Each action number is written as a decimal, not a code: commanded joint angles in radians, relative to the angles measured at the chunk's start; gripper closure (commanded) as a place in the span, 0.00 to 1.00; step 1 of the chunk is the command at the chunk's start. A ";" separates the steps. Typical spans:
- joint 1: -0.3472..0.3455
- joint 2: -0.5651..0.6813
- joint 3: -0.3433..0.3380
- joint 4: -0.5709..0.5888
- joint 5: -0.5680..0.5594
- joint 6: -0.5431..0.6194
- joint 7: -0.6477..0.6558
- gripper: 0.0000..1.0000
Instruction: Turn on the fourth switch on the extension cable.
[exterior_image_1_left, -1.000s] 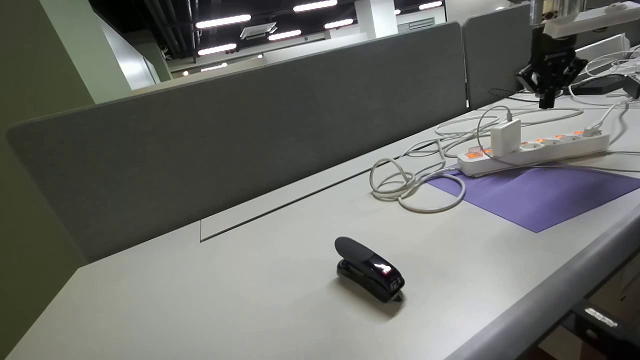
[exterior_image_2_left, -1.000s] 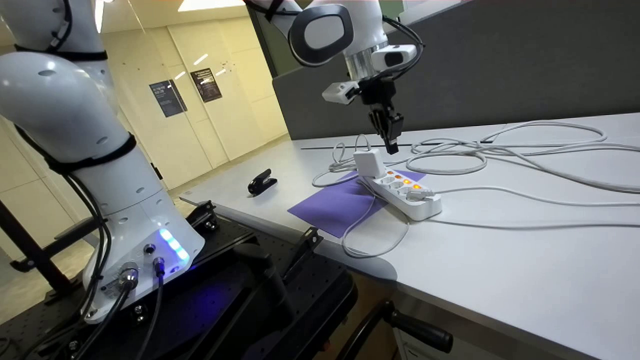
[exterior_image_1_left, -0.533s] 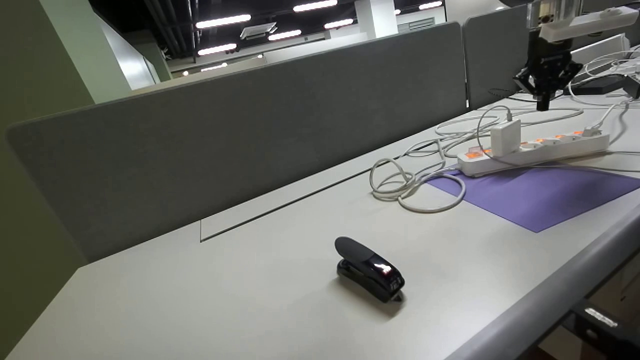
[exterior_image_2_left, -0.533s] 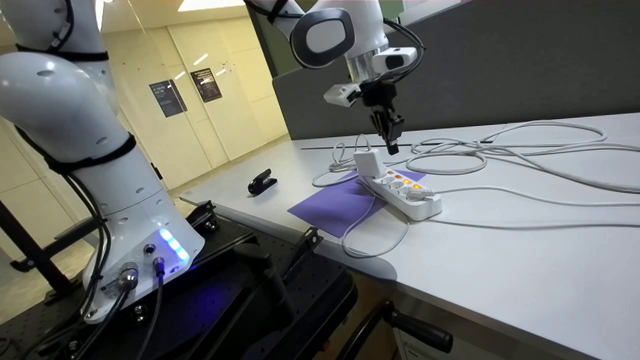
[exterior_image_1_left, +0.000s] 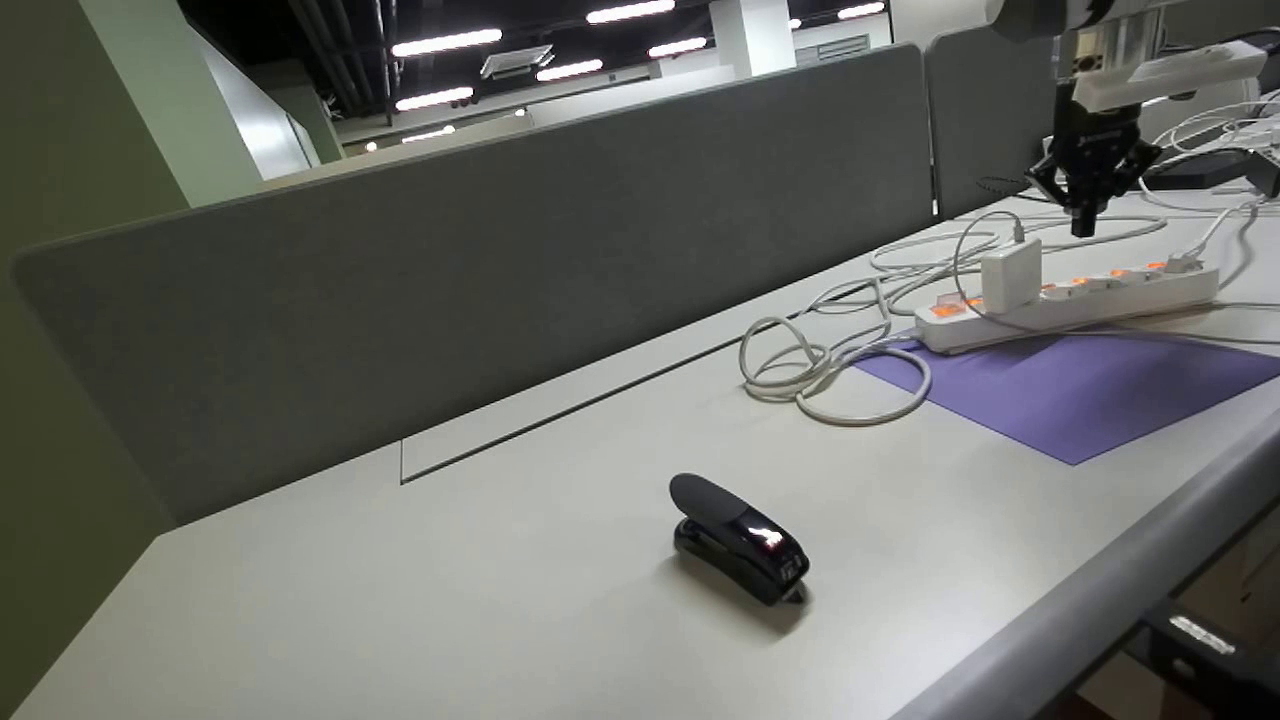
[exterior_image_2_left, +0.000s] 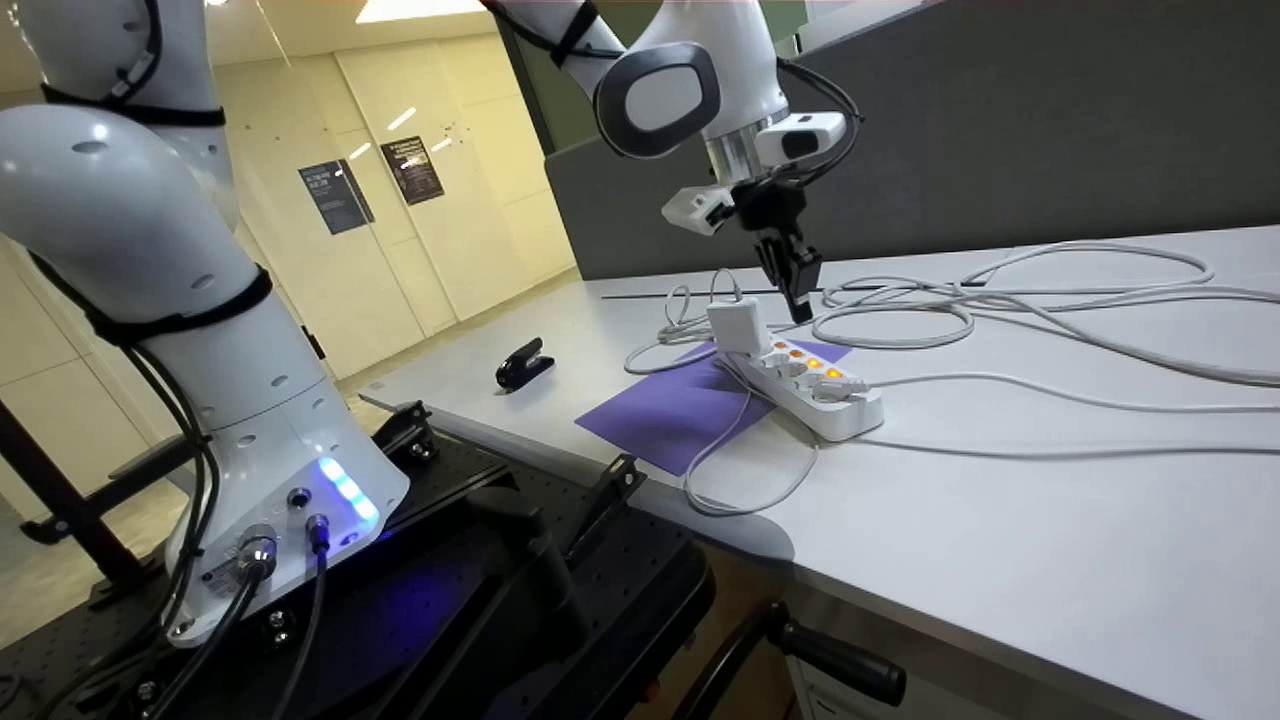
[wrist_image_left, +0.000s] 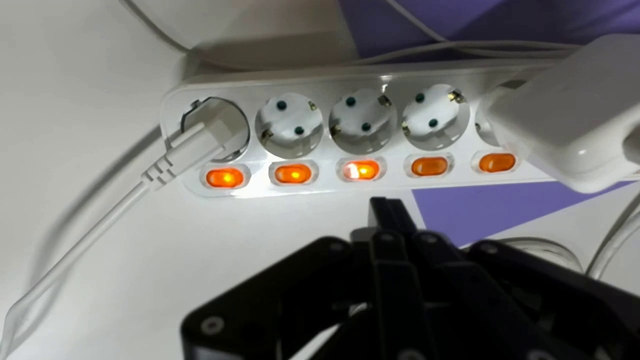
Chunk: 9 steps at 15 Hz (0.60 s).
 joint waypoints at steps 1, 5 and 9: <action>-0.016 0.055 0.020 0.050 0.001 0.010 0.046 1.00; -0.023 0.090 0.036 0.079 -0.004 0.000 0.043 1.00; -0.033 0.118 0.056 0.102 -0.003 -0.006 0.038 1.00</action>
